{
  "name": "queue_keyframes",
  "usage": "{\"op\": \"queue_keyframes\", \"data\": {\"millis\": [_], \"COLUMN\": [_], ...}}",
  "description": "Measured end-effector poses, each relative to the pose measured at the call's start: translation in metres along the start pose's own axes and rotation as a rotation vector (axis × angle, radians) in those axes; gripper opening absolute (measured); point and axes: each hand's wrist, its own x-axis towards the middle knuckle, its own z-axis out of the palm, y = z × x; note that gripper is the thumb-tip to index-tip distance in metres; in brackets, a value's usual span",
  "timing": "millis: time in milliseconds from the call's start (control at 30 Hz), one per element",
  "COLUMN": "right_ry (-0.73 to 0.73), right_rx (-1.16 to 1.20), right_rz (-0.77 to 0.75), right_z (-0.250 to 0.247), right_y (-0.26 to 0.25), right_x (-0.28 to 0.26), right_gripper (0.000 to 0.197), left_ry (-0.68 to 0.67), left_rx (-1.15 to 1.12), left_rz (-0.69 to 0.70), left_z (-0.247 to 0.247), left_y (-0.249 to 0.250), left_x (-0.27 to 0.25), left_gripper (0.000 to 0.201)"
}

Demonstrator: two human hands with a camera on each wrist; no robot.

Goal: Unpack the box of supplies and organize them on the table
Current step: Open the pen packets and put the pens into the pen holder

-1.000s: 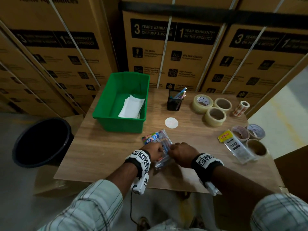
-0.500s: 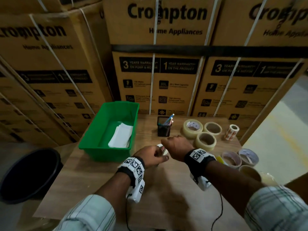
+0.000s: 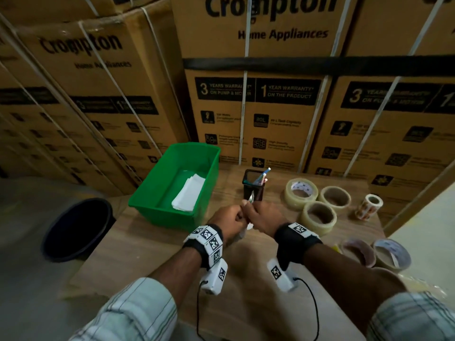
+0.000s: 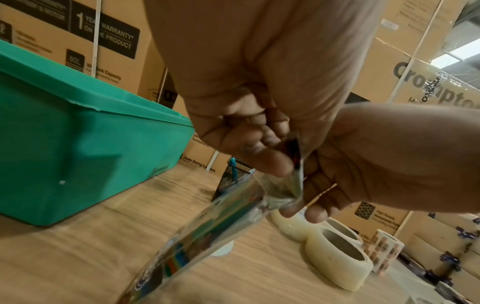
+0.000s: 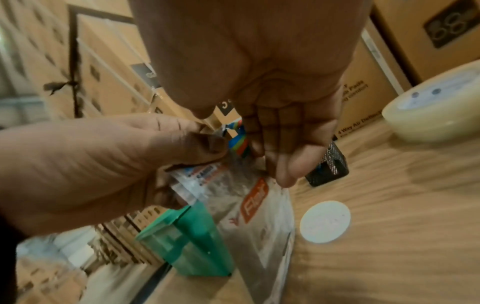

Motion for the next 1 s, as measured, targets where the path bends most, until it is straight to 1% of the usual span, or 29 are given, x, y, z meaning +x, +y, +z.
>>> {"op": "queue_keyframes", "data": {"millis": [33, 67, 133, 200, 267, 367, 467, 567, 633, 733, 800, 867, 900, 1000], "right_ry": [-0.022, -0.05, -0.106, -0.147, -0.12, -0.079, -0.043, -0.053, -0.067, -0.064, -0.052, -0.028, -0.021, -0.01], "right_rx": [0.053, 0.078, 0.149, 0.215, 0.201, 0.176, 0.157, 0.142, 0.135, 0.166, 0.205, 0.302, 0.362, 0.478], "right_rz": [0.058, 0.102, 0.17, 0.21, 0.24, 0.238, 0.235, 0.241, 0.24, 0.248, 0.241, 0.213, 0.194, 0.155], "right_z": [0.001, 0.001, 0.001, 0.0, 0.002, 0.002, 0.002, 0.004, 0.005, 0.008, 0.011, 0.013, 0.014, 0.016], "right_y": [0.001, 0.002, 0.004, 0.001, -0.002, -0.011, -0.022, -0.028, -0.034, -0.04, -0.042, -0.04, -0.04, -0.037], "right_x": [0.004, 0.007, 0.014, 0.018, 0.02, 0.024, 0.028, 0.029, 0.029, 0.029, 0.026, 0.022, 0.02, 0.015], "right_gripper": [0.056, 0.056, 0.042, 0.027, 0.024, 0.025, 0.027, 0.026, 0.028, 0.03, 0.031, 0.032, 0.031, 0.035], "left_ry": [-0.012, -0.028, -0.063, -0.113, -0.133, -0.124, -0.138, -0.123, -0.131, -0.197, -0.239, -0.24, -0.23, -0.19], "left_rx": [-0.008, -0.017, -0.02, -0.039, -0.081, -0.141, -0.249, -0.303, -0.313, -0.295, -0.343, -0.416, -0.448, -0.478], "left_rz": [0.012, 0.019, 0.05, 0.07, 0.081, 0.099, 0.095, 0.074, 0.076, 0.1, 0.115, 0.129, 0.129, 0.134], "left_z": [0.002, 0.002, 0.001, -0.004, -0.011, -0.017, -0.023, -0.034, -0.038, -0.039, -0.037, -0.037, -0.037, -0.036], "left_y": [0.0, 0.001, -0.001, -0.006, -0.01, -0.017, -0.024, -0.035, -0.041, -0.046, -0.047, -0.046, -0.047, -0.047], "left_x": [0.001, 0.001, 0.002, 0.002, 0.003, 0.004, 0.002, 0.004, 0.007, 0.01, 0.011, 0.01, 0.01, 0.008], "left_gripper": [0.02, 0.02, 0.019, 0.012, 0.009, 0.015, 0.027, 0.036, 0.035, 0.029, 0.021, 0.012, 0.011, 0.025]}}
